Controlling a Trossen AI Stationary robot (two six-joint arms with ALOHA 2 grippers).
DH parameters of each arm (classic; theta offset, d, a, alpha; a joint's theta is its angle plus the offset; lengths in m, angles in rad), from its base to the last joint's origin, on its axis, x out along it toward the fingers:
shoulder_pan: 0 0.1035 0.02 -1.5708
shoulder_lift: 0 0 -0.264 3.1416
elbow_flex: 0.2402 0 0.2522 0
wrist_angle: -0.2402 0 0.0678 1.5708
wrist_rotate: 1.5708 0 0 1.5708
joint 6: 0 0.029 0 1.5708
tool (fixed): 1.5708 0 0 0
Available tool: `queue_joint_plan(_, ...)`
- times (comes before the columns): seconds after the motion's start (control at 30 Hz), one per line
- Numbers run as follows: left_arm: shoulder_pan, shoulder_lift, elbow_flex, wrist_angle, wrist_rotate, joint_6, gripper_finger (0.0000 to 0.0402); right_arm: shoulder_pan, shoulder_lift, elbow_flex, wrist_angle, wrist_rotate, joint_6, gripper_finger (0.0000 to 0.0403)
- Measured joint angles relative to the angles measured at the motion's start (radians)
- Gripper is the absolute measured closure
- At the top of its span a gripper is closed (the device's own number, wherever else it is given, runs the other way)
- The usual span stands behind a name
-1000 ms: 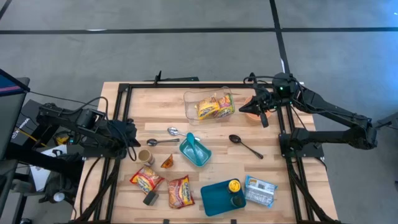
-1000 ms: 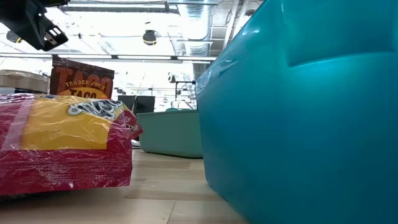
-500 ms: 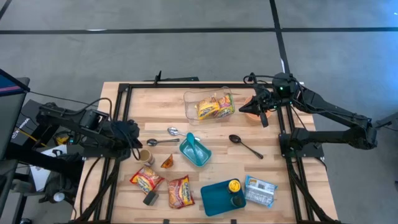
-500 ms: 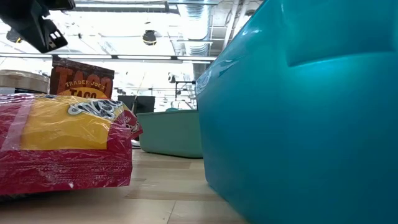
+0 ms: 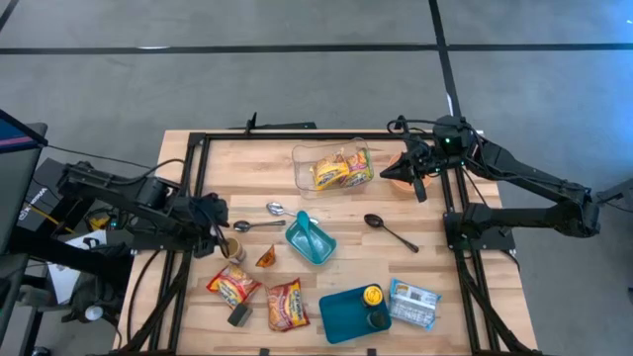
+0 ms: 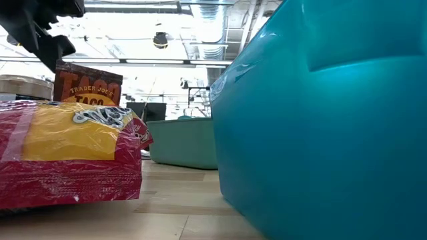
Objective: Pick & Place Food Item
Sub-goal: Put the golden seasoning bottle into the blue bin
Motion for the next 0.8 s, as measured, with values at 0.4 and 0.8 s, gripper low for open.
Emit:
queue_joint_plan(0.4,0.000,0.013,0.000,-0.025,0.105,0.003,0.0060,0.000,0.000,0.000,0.000,0.000,0.000,0.0403)
queue_joint_plan(0.8,0.000,0.012,0.000,-0.192,0.145,0.008,0.0080,0.000,0.000,0.000,0.000,0.000,-0.008,0.0403)
